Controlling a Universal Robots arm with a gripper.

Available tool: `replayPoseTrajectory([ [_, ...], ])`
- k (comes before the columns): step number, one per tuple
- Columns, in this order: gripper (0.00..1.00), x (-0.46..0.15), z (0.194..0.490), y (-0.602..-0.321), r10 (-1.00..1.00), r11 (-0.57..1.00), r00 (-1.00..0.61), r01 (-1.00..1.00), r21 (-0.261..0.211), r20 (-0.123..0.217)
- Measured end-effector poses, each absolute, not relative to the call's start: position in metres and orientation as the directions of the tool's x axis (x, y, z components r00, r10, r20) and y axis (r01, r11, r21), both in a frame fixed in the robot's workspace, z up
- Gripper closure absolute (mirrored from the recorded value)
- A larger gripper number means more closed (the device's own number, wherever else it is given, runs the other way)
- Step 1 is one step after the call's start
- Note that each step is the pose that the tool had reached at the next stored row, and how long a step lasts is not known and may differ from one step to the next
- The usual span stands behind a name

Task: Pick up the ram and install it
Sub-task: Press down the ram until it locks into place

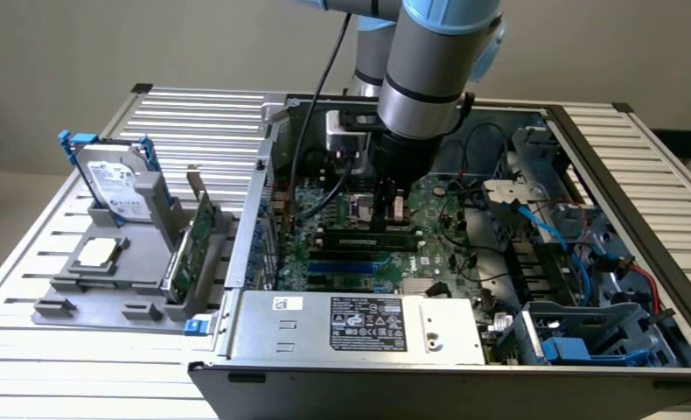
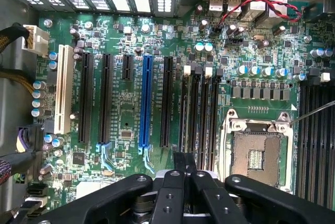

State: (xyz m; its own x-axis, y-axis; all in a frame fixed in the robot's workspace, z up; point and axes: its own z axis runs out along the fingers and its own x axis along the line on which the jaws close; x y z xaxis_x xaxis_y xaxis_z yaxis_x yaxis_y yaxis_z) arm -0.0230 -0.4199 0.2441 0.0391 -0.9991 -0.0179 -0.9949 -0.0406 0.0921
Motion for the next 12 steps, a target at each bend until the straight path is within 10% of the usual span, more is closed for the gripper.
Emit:
replayPoseTrajectory([
  [12,0.89,-0.0237,0.2437,-0.4198,-0.999,-0.041,0.039,-0.995,0.092,-0.018],
])
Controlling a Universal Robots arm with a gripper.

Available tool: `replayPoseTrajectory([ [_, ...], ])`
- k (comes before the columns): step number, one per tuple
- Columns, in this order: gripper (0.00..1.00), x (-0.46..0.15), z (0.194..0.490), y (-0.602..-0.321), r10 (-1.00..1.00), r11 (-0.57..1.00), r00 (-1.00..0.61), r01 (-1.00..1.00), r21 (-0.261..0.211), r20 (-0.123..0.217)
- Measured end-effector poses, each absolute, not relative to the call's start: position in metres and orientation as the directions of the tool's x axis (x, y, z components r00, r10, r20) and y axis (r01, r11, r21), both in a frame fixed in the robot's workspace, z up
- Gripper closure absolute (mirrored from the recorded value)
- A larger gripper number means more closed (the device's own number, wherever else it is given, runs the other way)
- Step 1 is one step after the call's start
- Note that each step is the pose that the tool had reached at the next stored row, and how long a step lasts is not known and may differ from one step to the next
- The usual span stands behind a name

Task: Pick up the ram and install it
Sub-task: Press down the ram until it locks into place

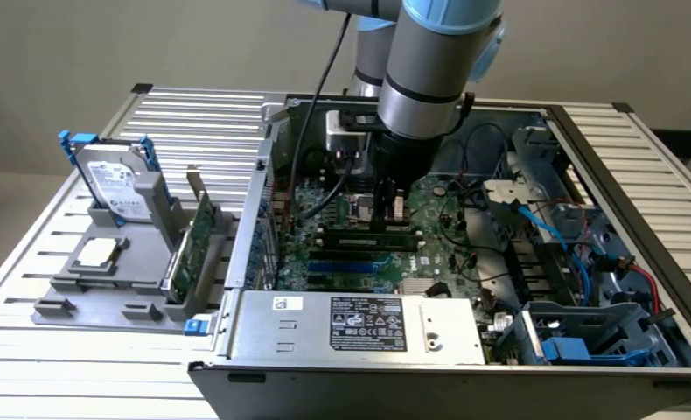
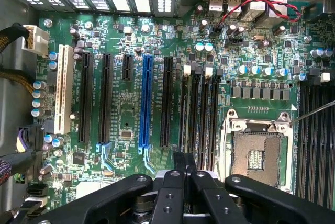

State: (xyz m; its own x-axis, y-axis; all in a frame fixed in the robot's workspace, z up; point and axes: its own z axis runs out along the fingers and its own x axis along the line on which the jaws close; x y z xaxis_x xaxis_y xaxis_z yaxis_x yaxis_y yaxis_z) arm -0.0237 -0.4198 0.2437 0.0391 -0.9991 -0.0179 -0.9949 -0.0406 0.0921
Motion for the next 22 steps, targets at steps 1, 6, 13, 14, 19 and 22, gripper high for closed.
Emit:
replayPoseTrajectory([
  [1,0.89,-0.026,0.243,-0.419,-0.999,-0.041,0.039,-0.995,0.092,-0.018],
  [6,0.89,-0.036,0.241,-0.417,-0.999,-0.041,0.039,-0.995,0.091,-0.018],
  [13,0.89,-0.047,0.233,-0.415,-0.999,-0.041,0.039,-0.995,0.090,-0.018],
  [14,0.89,-0.047,0.232,-0.415,-0.999,-0.041,0.039,-0.995,0.090,-0.018],
  [19,0.89,-0.047,0.230,-0.414,-0.999,-0.041,0.039,-0.995,0.090,-0.018],
  [22,0.89,-0.047,0.228,-0.414,-0.999,-0.041,0.039,-0.995,0.091,-0.017],
])
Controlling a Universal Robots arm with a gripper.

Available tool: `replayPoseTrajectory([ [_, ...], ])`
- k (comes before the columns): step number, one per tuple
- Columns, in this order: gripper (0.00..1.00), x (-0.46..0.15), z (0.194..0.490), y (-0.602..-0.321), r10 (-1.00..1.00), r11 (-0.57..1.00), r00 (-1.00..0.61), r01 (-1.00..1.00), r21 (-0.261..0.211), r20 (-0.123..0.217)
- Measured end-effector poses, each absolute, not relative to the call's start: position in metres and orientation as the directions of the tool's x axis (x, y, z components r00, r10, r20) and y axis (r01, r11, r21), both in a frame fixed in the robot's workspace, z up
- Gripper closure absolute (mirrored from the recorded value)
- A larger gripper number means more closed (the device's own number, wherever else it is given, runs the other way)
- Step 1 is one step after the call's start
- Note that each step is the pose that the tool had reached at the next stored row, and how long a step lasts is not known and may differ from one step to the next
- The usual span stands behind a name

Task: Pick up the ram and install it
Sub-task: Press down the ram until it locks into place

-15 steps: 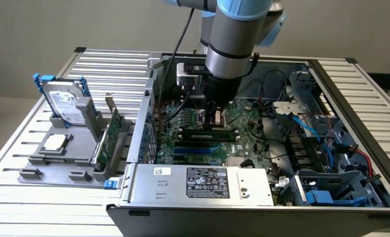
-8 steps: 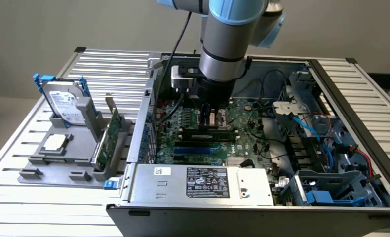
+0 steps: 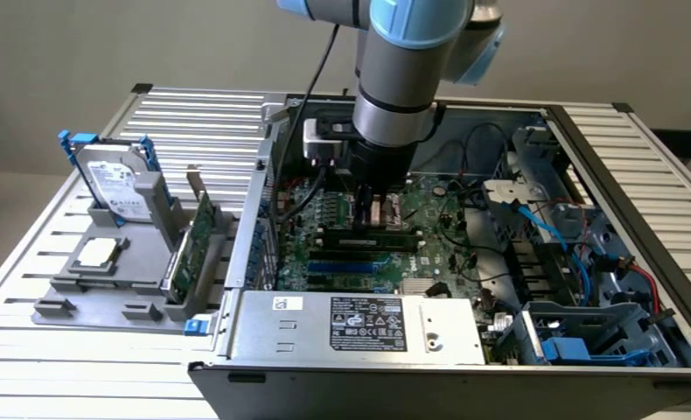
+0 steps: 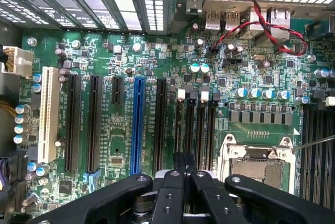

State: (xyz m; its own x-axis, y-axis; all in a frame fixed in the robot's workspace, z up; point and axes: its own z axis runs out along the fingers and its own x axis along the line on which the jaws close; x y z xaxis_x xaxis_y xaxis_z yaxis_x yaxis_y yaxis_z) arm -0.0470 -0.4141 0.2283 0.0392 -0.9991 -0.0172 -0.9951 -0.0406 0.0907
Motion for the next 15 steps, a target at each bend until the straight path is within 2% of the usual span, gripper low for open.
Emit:
replayPoseTrajectory([
  [7,0.89,-0.047,0.225,-0.414,-0.999,-0.041,0.039,-0.995,0.091,-0.017],
  [15,0.89,-0.031,0.245,-0.415,-0.999,-0.041,0.039,-0.993,0.114,-0.019],
])
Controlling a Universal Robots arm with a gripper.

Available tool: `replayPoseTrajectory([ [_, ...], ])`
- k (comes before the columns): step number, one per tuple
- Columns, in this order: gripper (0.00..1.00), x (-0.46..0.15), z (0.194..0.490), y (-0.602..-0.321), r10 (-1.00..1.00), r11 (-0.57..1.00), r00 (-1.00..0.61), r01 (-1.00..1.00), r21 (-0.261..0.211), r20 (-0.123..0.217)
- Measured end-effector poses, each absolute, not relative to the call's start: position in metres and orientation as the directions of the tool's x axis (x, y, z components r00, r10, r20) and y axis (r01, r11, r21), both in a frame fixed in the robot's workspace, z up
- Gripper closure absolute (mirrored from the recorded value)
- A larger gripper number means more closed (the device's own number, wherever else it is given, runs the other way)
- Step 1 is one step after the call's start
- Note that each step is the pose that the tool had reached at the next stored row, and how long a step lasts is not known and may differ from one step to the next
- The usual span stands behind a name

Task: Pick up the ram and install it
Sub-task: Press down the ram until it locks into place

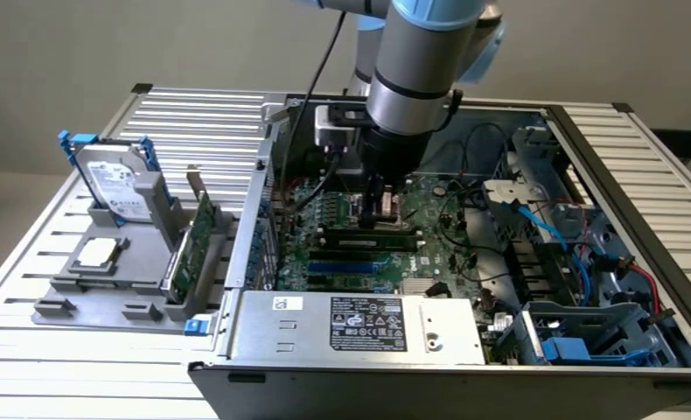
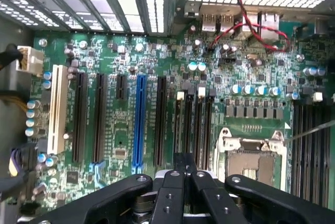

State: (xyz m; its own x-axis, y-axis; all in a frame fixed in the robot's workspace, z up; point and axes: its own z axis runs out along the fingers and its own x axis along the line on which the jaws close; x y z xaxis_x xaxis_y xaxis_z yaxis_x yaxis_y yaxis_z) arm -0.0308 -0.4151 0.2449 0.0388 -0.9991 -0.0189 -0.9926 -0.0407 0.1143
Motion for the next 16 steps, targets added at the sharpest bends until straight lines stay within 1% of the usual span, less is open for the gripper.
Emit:
replayPoseTrajectory([
  [10,0.89,-0.009,0.244,-0.417,-0.999,-0.042,0.041,-0.993,0.115,-0.018],
  [16,0.89,-0.007,0.239,-0.417,-0.999,-0.044,0.043,-0.995,0.089,-0.010],
])
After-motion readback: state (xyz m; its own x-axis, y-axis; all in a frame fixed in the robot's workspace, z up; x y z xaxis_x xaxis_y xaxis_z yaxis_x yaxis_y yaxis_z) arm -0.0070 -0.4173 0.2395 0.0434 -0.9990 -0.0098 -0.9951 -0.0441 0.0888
